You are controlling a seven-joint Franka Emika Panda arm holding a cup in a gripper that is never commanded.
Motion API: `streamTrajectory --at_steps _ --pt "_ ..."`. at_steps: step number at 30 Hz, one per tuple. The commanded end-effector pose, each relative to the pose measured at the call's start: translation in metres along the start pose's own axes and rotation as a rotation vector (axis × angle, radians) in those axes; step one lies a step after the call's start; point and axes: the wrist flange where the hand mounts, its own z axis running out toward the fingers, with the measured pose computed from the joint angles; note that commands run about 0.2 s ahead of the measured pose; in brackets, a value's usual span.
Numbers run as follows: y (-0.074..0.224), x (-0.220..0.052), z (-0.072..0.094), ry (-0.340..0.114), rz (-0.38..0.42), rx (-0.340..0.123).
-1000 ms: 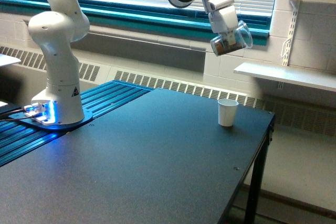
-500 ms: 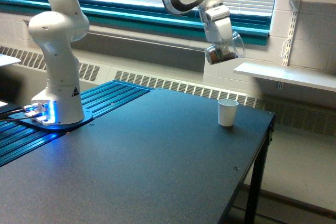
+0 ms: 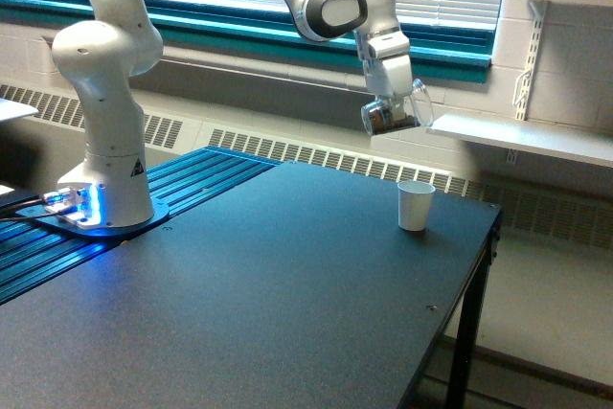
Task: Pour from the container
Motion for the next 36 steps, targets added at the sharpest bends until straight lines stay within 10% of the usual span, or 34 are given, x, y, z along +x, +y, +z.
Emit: streamTrajectory --at_steps 1,36 --pt "-0.006 -0.008 0.005 -0.010 -0.008 0.004" --pt "0.006 -0.021 0.054 -0.107 -0.007 -0.066"
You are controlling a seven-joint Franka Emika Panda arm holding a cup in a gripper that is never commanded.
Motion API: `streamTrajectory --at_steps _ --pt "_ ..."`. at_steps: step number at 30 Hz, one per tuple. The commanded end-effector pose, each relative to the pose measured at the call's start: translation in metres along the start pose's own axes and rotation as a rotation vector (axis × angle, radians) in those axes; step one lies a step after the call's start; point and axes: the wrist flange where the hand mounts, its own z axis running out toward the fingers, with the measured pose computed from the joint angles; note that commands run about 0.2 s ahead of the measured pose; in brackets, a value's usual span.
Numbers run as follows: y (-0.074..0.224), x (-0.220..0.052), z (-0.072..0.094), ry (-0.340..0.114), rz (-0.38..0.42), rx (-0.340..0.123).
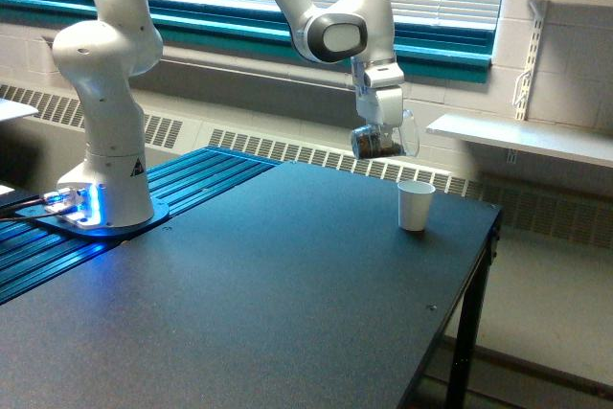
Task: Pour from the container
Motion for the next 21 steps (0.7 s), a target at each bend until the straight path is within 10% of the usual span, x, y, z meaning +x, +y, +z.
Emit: streamTrajectory --at_steps 1,21 --pt "0.002 0.001 0.007 -0.013 0.008 -0.016" --pt "-0.004 0.001 0.020 -0.058 -0.012 -0.045"
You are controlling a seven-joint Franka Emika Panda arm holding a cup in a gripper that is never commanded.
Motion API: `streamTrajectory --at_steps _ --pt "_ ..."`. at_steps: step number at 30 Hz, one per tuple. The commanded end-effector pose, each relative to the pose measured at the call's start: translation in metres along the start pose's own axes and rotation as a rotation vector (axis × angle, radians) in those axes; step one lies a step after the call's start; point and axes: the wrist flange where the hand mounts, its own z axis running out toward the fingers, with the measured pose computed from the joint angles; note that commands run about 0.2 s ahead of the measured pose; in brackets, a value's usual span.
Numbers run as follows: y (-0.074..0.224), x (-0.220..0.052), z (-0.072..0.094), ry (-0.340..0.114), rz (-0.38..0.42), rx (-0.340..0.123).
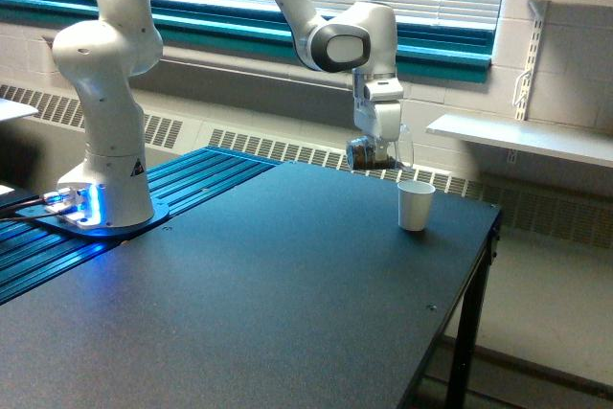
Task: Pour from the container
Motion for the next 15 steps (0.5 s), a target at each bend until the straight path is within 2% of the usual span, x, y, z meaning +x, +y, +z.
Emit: streamTrajectory --at_steps 1,15 --pt "-0.0062 0.0031 -0.0022 -0.002 -0.014 -0.008" --pt "-0.0109 0.0060 0.0040 -0.035 -0.022 -0.033"
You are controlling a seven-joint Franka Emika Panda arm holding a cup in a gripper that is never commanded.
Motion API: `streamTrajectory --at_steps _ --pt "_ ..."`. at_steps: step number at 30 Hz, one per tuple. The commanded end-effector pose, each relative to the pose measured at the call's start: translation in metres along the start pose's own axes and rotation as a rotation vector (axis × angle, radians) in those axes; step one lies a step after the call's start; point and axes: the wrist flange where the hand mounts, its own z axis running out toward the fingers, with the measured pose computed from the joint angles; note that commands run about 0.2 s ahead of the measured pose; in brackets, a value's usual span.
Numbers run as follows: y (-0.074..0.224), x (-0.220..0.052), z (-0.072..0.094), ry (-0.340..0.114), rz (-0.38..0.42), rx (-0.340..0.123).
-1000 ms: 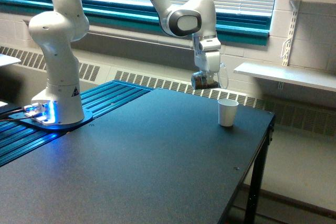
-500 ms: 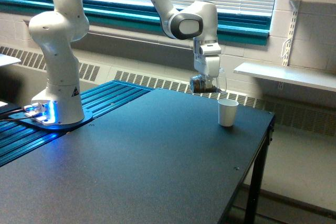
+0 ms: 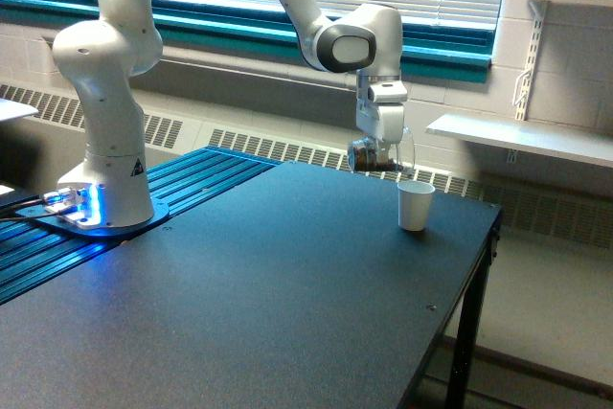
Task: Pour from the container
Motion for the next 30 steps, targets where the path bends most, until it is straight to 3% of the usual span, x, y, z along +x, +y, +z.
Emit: streamTrajectory --at_steps 1,30 --pt "-0.006 0.002 0.000 -0.011 -0.018 -0.011" --pt "-0.016 0.012 0.012 -0.065 -0.028 -0.051"
